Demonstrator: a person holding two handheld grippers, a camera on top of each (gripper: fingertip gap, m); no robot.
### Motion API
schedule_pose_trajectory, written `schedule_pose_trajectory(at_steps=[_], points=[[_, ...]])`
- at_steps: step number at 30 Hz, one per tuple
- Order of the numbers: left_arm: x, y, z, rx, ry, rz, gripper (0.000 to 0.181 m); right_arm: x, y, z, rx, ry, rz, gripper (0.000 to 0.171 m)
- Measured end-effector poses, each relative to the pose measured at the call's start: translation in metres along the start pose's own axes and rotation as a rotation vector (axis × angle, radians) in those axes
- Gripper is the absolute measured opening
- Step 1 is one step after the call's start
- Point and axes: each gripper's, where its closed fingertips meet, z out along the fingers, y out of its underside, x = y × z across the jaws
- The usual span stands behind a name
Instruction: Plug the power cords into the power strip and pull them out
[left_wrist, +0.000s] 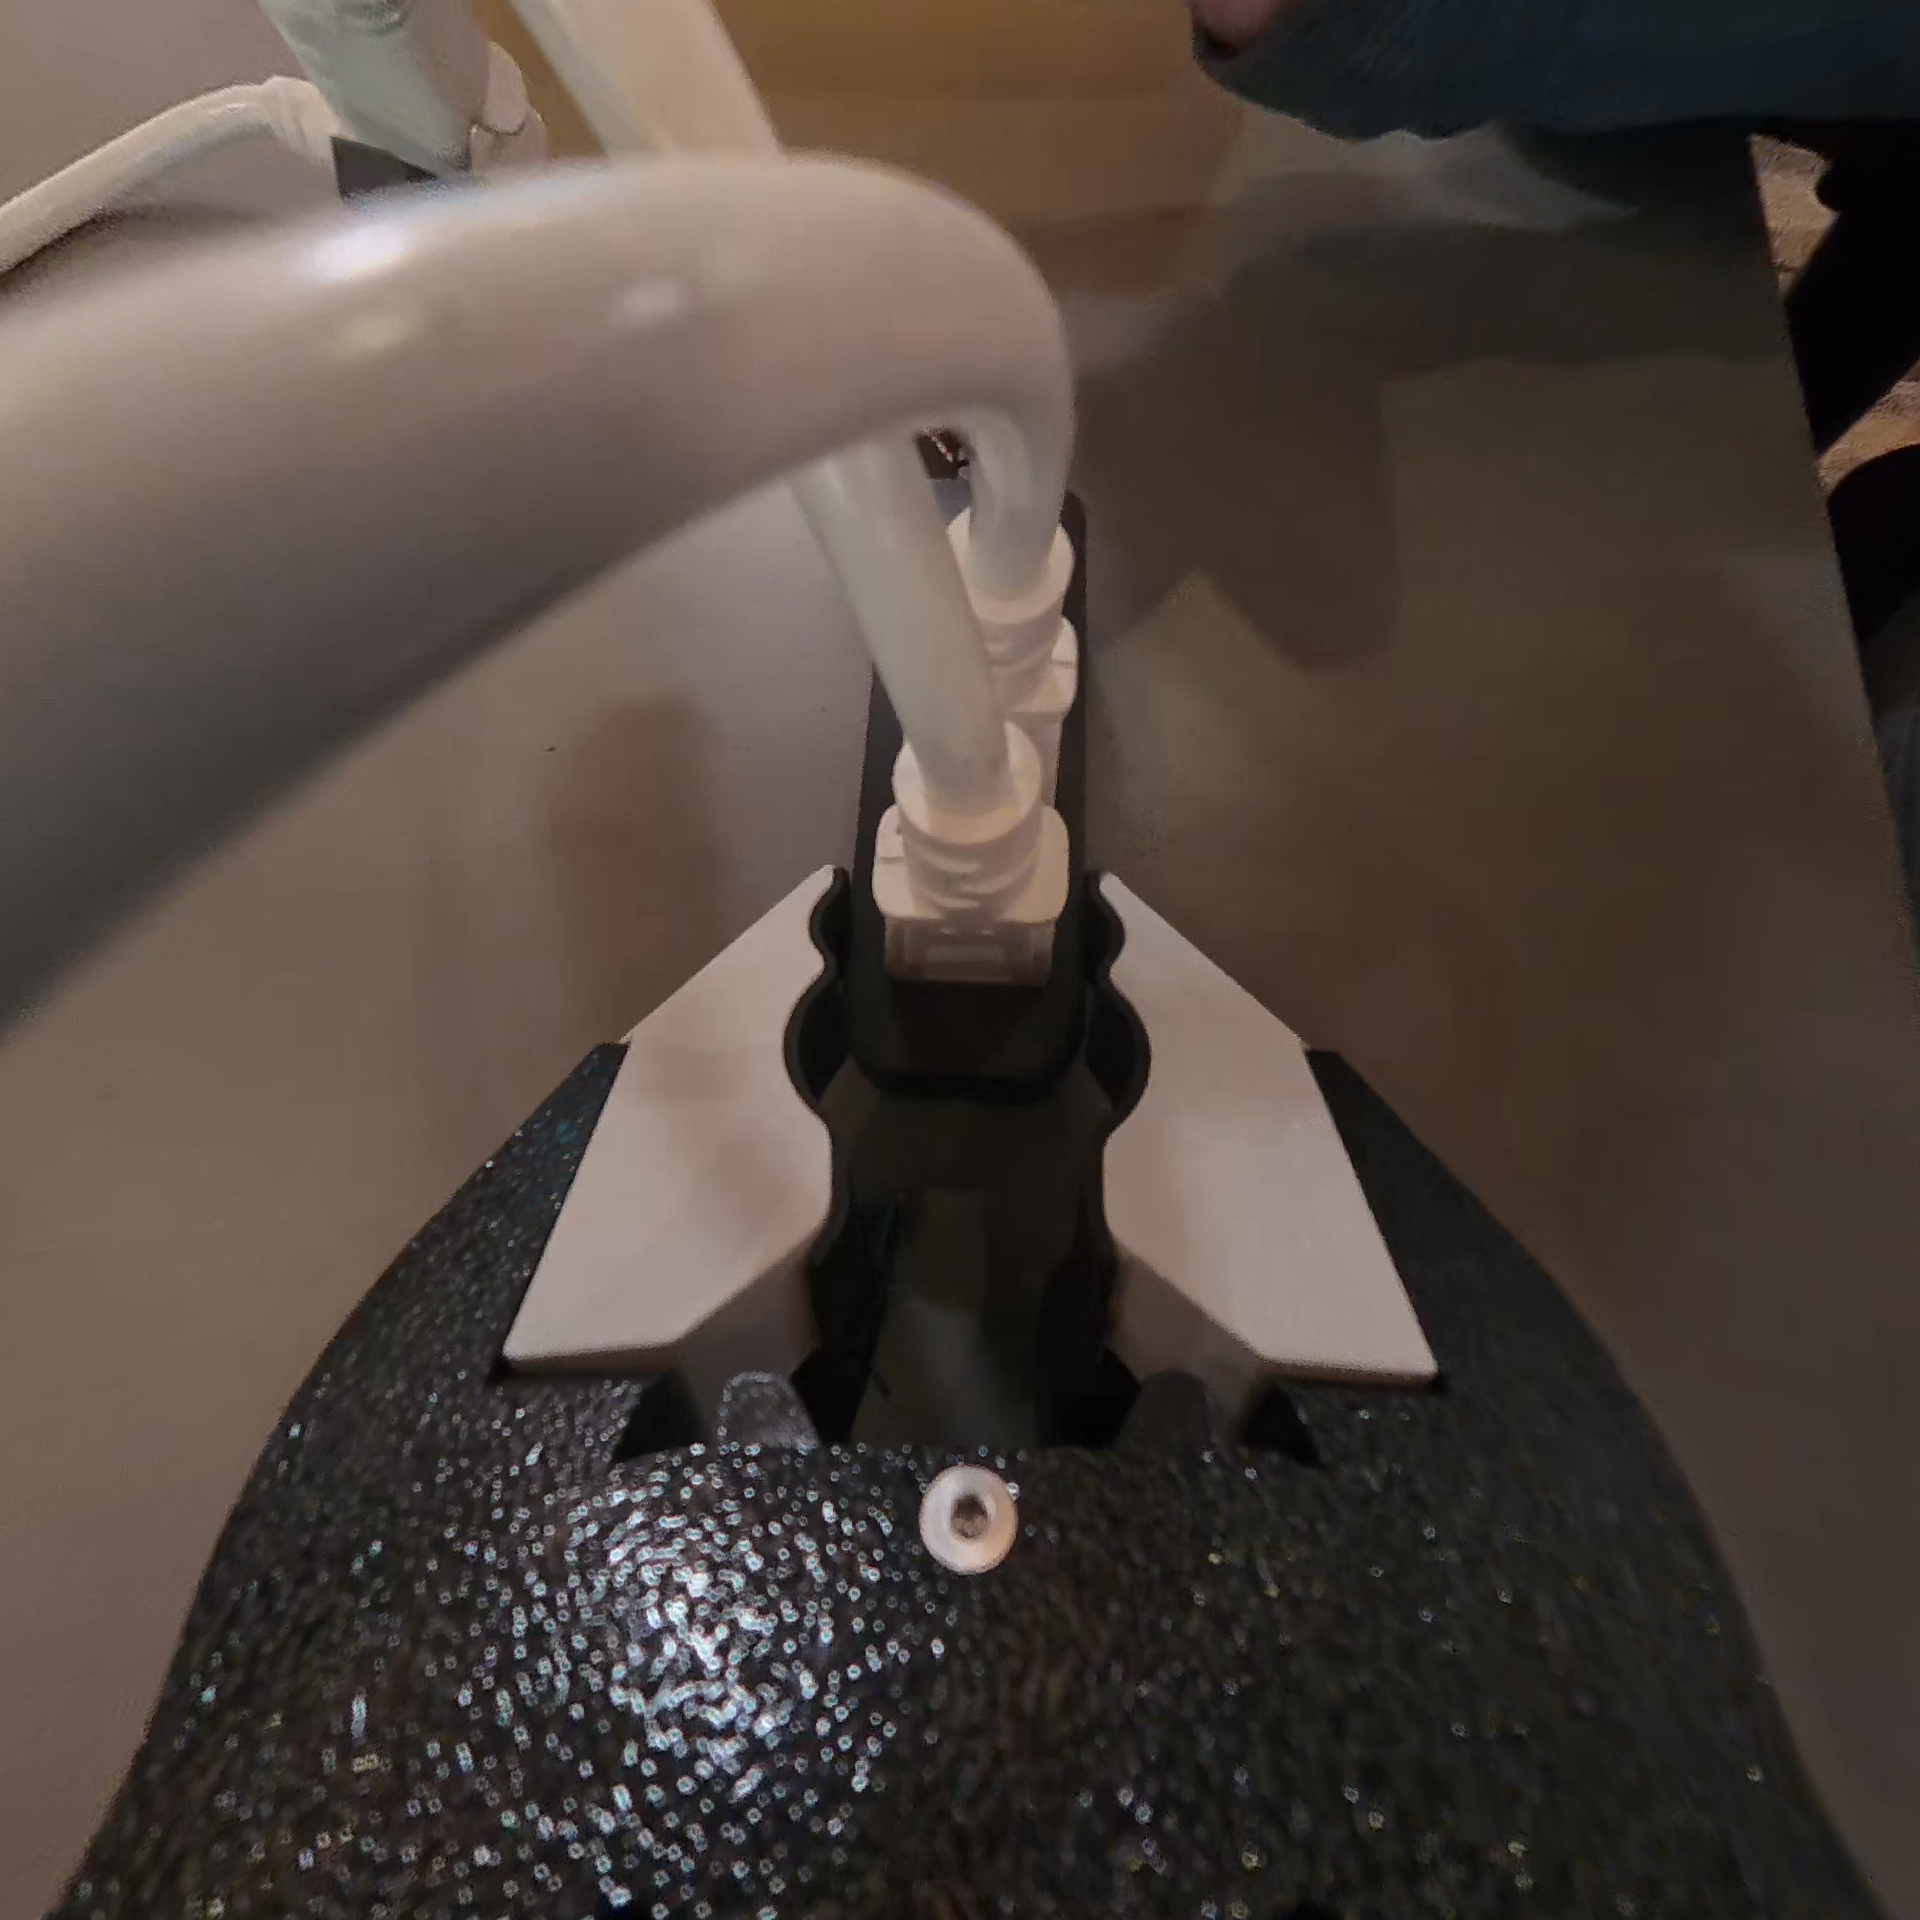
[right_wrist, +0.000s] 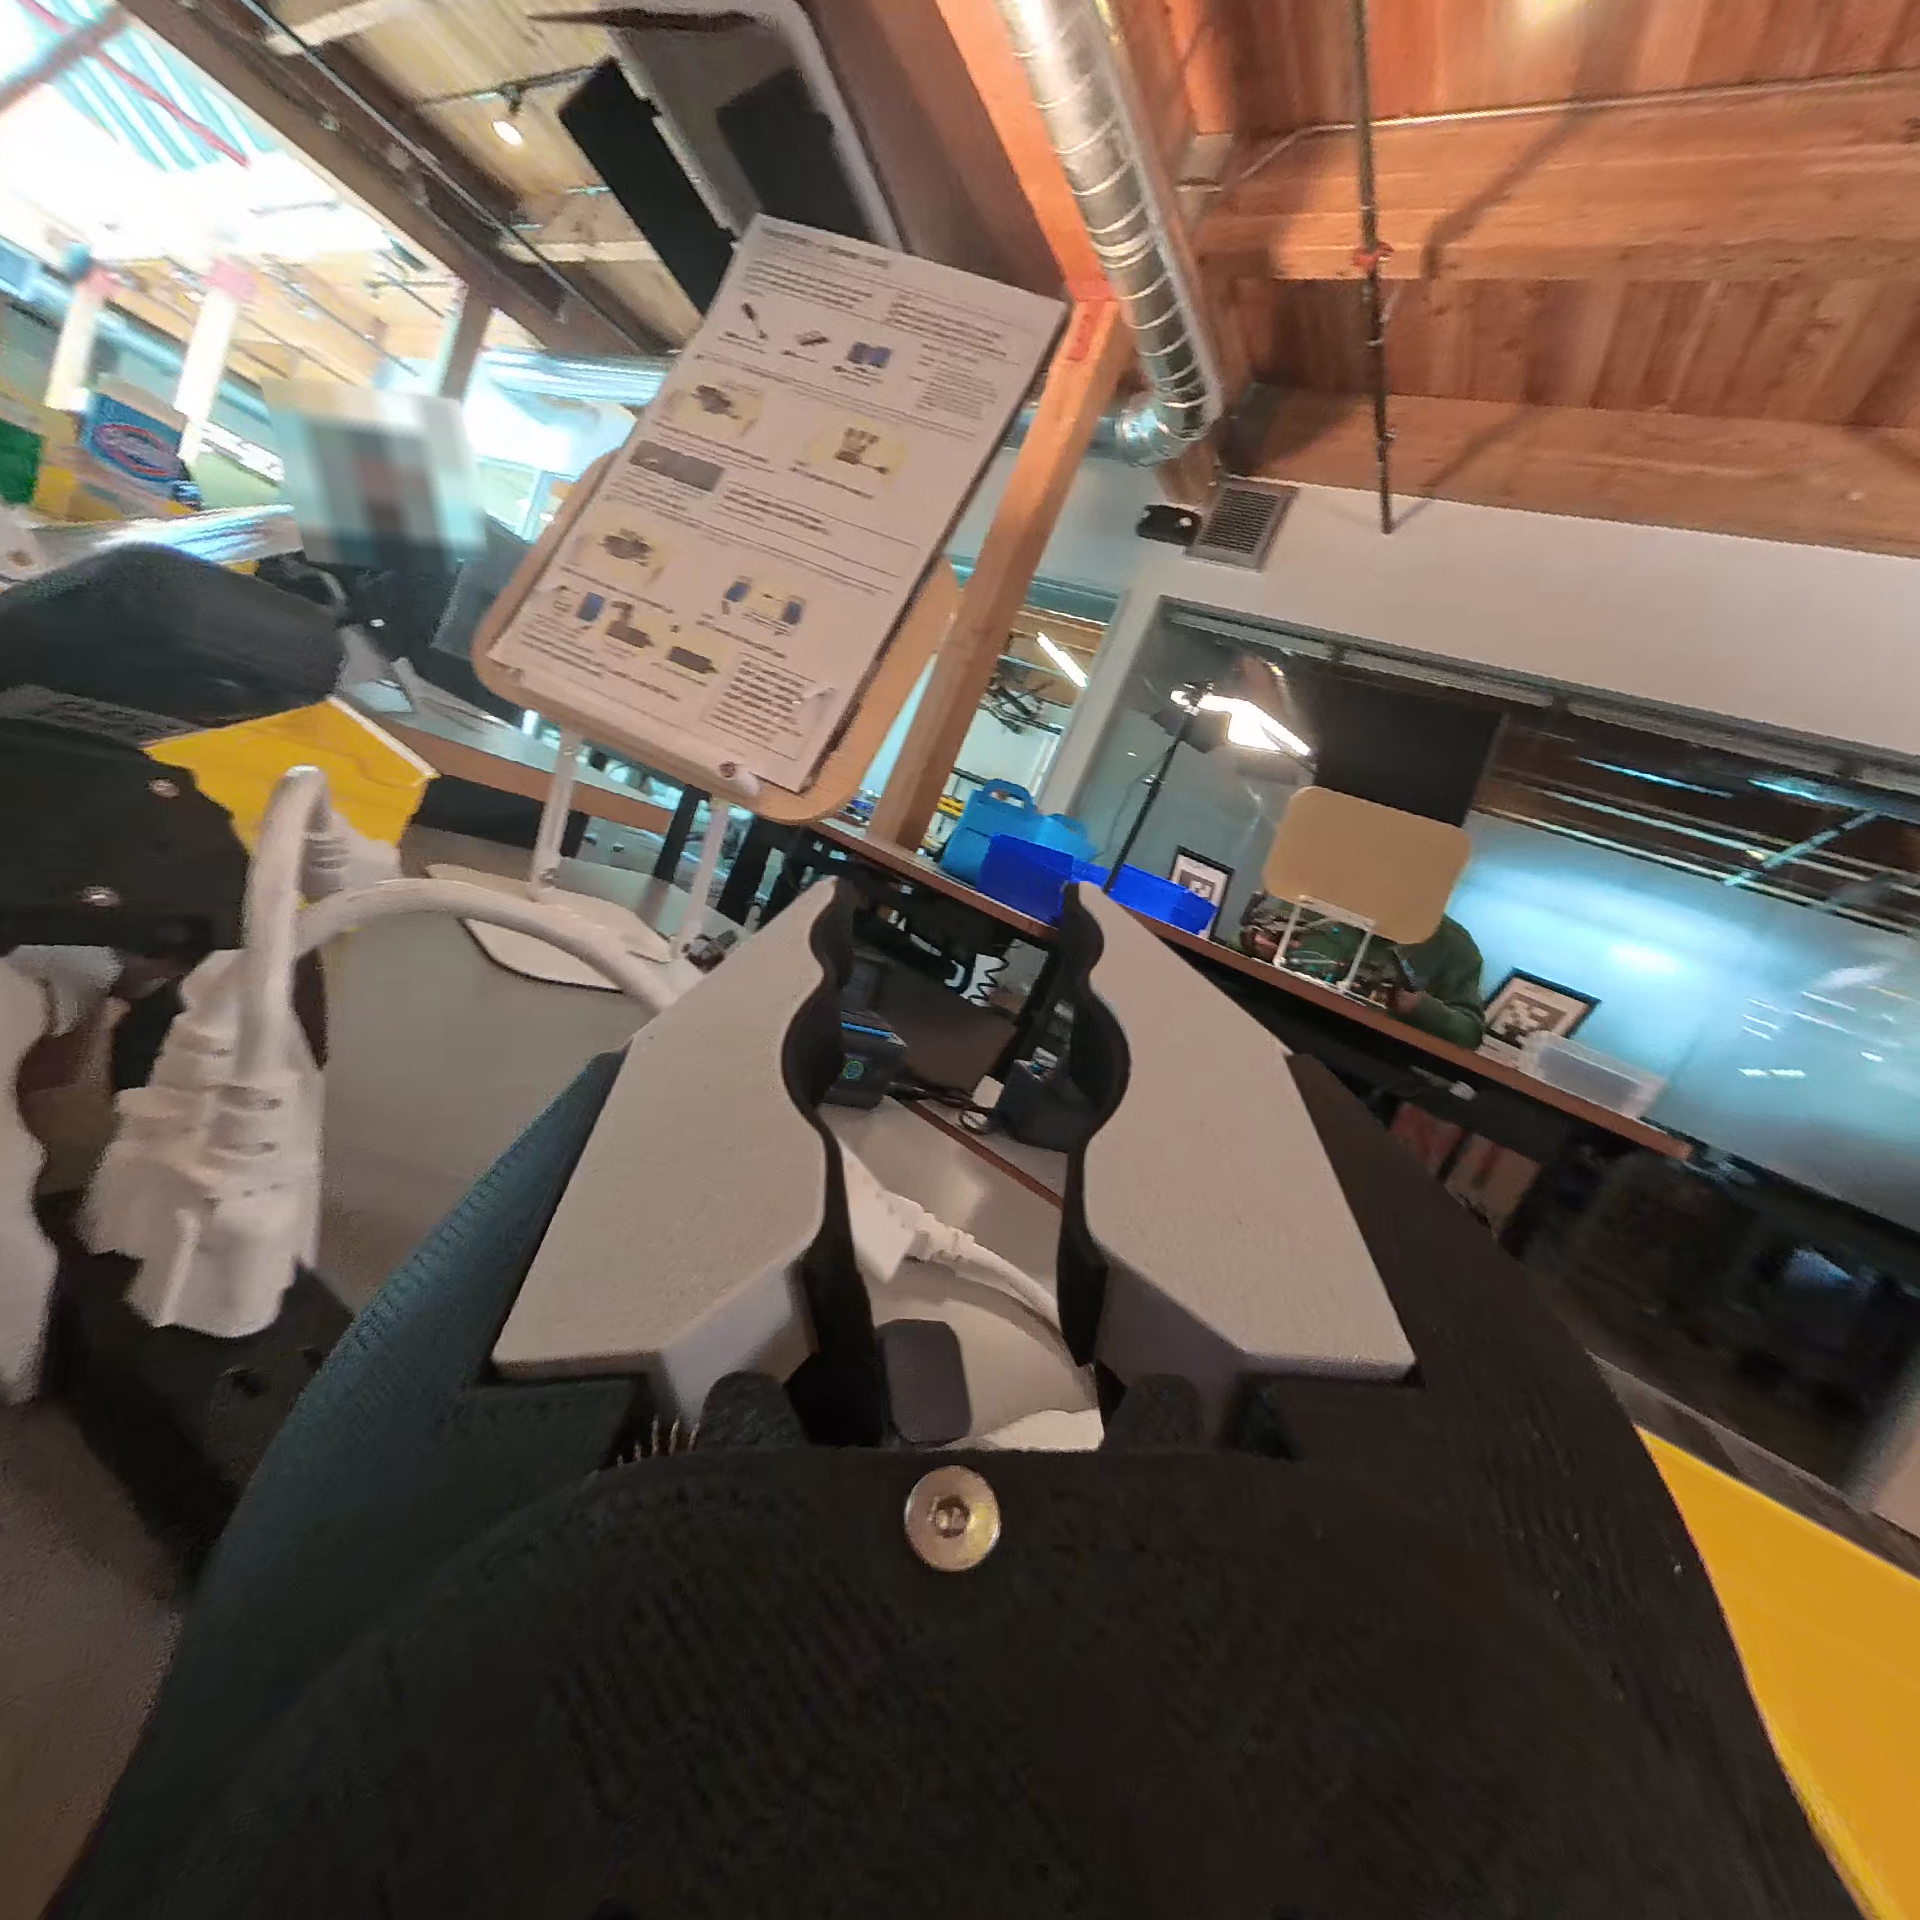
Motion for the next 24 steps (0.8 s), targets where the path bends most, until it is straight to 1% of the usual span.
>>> schedule_pose_trajectory(at_steps=[4, 8, 11, 13, 15, 20, 24], points=[[-0.001, -0.001, -0.001, 0.007, 0.029, -0.022, 0.042, 0.013, 0.022, 0.007, -0.042, 0.033, 0.025, 0.038], [-0.002, -0.002, -0.002, 0.021, 0.044, -0.048, 0.042, 0.018, 0.039, 0.004, -0.094, 0.055, -0.001, 0.035], [-0.003, -0.006, -0.003, 0.048, 0.041, -0.140, 0.044, 0.019, 0.070, -0.001, -0.193, 0.079, -0.048, 0.035], [0.001, -0.007, -0.005, 0.064, 0.045, -0.183, 0.046, 0.025, 0.070, 0.000, -0.196, 0.121, -0.091, 0.038], [0.001, -0.006, -0.007, 0.072, 0.020, -0.207, 0.048, 0.033, 0.068, -0.002, -0.188, 0.171, -0.110, 0.045], [0.000, -0.004, -0.006, 0.060, -0.037, -0.190, 0.049, 0.021, 0.074, 0.001, -0.236, 0.138, -0.207, 0.045], [-0.001, -0.005, -0.006, 0.066, -0.016, -0.213, 0.049, 0.015, 0.072, -0.002, -0.242, 0.134, -0.256, 0.042]])
